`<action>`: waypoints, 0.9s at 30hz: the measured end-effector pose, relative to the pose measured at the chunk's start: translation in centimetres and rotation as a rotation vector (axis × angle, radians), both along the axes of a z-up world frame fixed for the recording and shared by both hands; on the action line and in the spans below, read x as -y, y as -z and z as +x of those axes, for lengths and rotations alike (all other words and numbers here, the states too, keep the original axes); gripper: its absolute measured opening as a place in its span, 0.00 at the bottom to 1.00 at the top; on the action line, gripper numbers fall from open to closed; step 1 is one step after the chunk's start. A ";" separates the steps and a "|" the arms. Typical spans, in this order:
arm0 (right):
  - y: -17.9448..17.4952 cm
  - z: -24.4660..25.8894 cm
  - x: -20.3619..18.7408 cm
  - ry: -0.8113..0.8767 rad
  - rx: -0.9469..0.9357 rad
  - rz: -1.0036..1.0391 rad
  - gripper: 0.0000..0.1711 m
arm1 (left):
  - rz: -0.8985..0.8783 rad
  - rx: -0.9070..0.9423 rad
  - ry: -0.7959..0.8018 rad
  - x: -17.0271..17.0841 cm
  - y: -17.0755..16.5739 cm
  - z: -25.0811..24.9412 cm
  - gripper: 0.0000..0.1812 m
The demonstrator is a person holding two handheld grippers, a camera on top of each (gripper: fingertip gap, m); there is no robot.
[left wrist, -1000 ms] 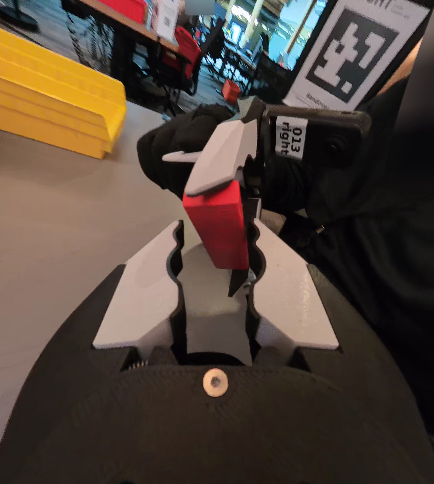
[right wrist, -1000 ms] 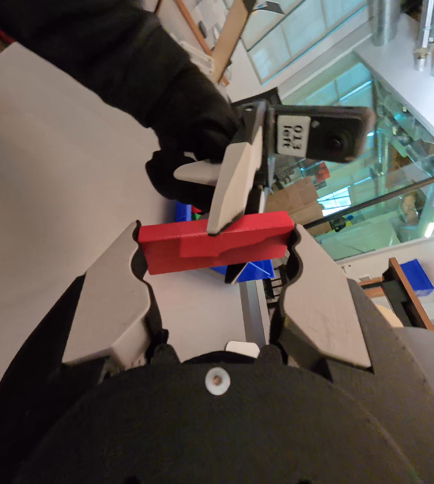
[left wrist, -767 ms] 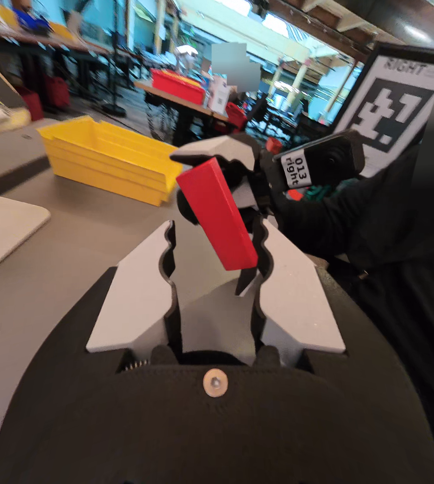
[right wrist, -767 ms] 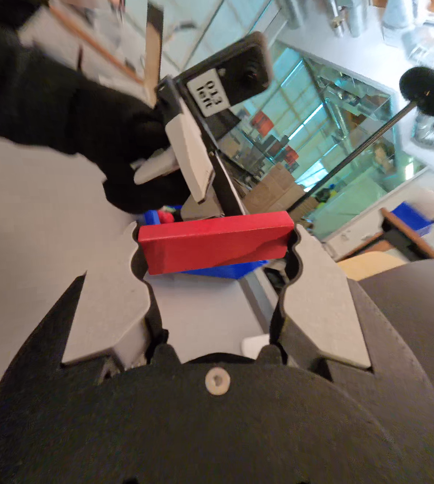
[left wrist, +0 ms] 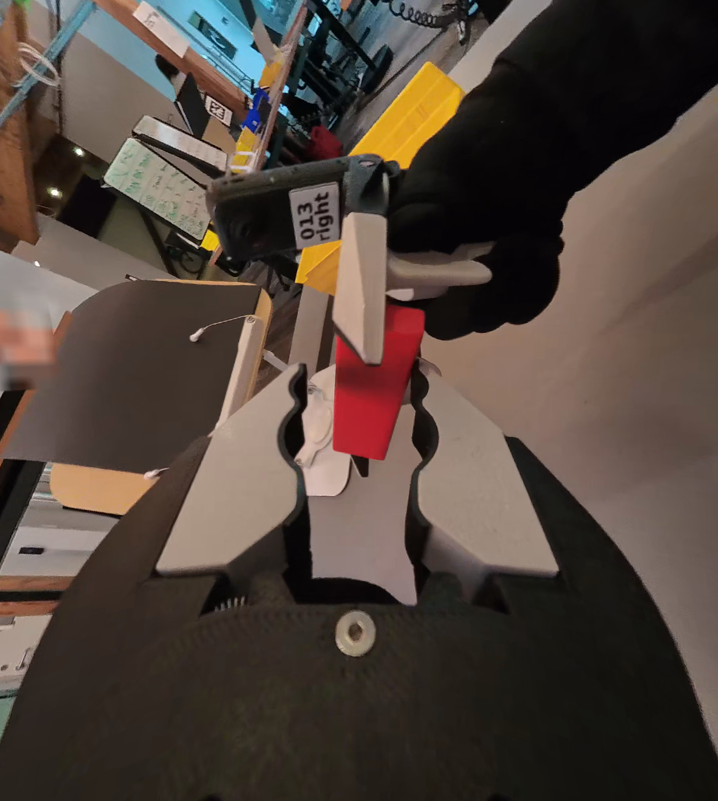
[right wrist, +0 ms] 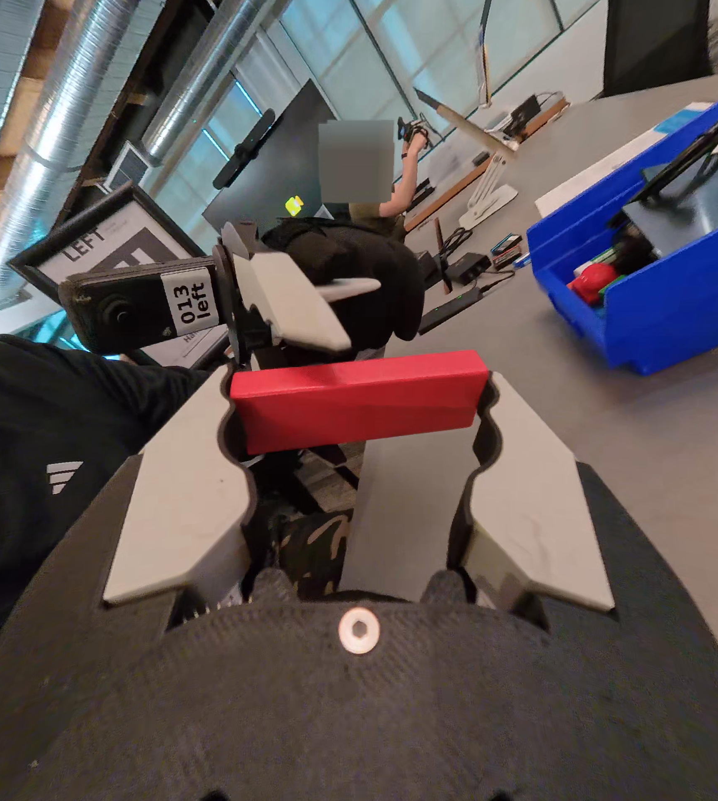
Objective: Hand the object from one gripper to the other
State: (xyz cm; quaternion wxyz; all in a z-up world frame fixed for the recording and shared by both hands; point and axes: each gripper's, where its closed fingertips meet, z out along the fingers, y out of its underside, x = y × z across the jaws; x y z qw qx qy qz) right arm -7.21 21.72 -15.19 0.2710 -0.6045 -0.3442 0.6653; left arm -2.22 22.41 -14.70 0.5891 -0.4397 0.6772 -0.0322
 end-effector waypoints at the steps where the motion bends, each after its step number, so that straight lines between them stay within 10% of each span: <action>1: 0.1 0.0 0.1 -0.014 -0.002 -0.013 0.63 | -0.006 -0.010 0.006 0.1 0.3 0.2 0.23; 15: -0.6 0.3 -1.3 0.102 -0.011 0.122 0.70 | -0.212 0.065 -0.013 -0.5 0.5 -0.3 0.18; 27: -2.4 0.8 -1.1 0.247 0.090 0.679 0.32 | -0.786 0.207 0.103 0.2 1.0 -1.4 0.18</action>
